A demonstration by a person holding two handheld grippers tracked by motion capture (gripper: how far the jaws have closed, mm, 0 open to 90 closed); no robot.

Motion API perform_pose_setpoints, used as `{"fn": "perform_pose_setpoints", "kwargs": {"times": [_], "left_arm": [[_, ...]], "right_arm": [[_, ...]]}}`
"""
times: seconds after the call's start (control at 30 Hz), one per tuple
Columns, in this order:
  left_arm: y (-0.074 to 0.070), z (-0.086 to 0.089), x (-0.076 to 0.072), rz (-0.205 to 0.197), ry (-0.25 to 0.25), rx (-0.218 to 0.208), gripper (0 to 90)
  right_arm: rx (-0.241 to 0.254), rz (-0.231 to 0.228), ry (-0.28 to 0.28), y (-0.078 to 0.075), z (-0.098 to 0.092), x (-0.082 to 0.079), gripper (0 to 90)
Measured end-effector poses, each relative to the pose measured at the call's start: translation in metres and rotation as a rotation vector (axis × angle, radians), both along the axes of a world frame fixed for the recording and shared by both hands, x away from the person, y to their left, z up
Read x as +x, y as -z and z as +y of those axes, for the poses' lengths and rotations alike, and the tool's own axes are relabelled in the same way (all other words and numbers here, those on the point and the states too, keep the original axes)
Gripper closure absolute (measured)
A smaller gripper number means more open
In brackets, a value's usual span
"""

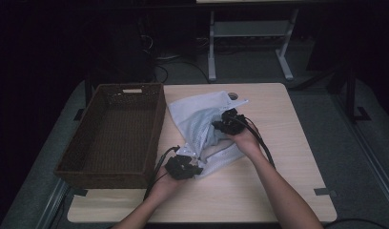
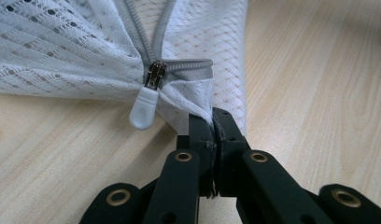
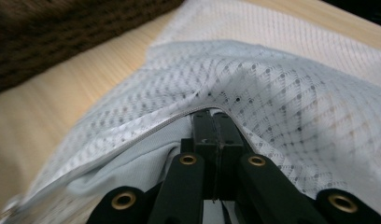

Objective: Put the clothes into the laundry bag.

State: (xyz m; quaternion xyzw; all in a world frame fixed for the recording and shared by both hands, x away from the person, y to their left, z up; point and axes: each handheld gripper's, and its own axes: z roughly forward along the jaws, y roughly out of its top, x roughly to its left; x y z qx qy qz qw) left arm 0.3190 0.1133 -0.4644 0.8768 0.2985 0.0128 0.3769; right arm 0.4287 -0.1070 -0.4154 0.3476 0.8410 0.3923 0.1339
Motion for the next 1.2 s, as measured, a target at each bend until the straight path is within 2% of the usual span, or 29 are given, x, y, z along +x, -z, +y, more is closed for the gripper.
{"fn": "perform_pose_setpoints", "kwargs": {"times": [0.13, 0.2, 0.3, 0.43, 0.5, 0.57, 0.73, 0.9, 1.03, 1.2], "left_arm": [[-0.002, 0.002, 0.002, 0.002, -0.004, -0.007, 88.2], [-0.003, 0.002, 0.002, 0.003, -0.005, -0.009, 88.5], [-0.004, 0.002, 0.003, 0.002, -0.012, -0.019, 88.6], [-0.004, 0.003, 0.002, -0.004, -0.019, -0.021, 88.4], [-0.004, 0.004, 0.001, -0.007, -0.02, -0.02, 88.3], [-0.004, 0.005, 0.002, -0.007, -0.022, -0.023, 88.1], [-0.003, 0.004, 0.002, -0.005, -0.026, -0.027, 87.9], [-0.003, 0.005, 0.001, -0.006, -0.028, -0.028, 87.8], [-0.003, 0.006, 0.001, 0.0, -0.03, -0.03, 87.8], [-0.004, 0.006, 0.001, -0.004, -0.028, -0.029, 87.8]], "right_arm": [[-0.056, 0.012, 0.01, 0.01, 0.013, 0.013, 89.7], [-0.063, 0.019, 0.017, 0.015, 0.019, 0.018, 89.7], [-0.096, 0.005, 0.027, 0.02, 0.026, 0.022, 89.7], [-0.091, 0.013, 0.029, 0.02, 0.031, 0.023, 88.4], [-0.07, 0.021, 0.016, 0.017, 0.026, 0.02, 81.8], [-0.028, 0.041, -0.005, 0.013, 0.019, 0.015, 71.2], [0.017, 0.043, -0.059, -0.001, -0.005, -0.002, 49.4], [0.066, 0.025, -0.076, -0.011, -0.038, -0.017, 37.5], [0.076, 0.004, -0.046, -0.008, -0.066, -0.019, 32.8], [0.076, 0.006, 0.04, 0.005, -0.1, -0.009, 30.7]]}}
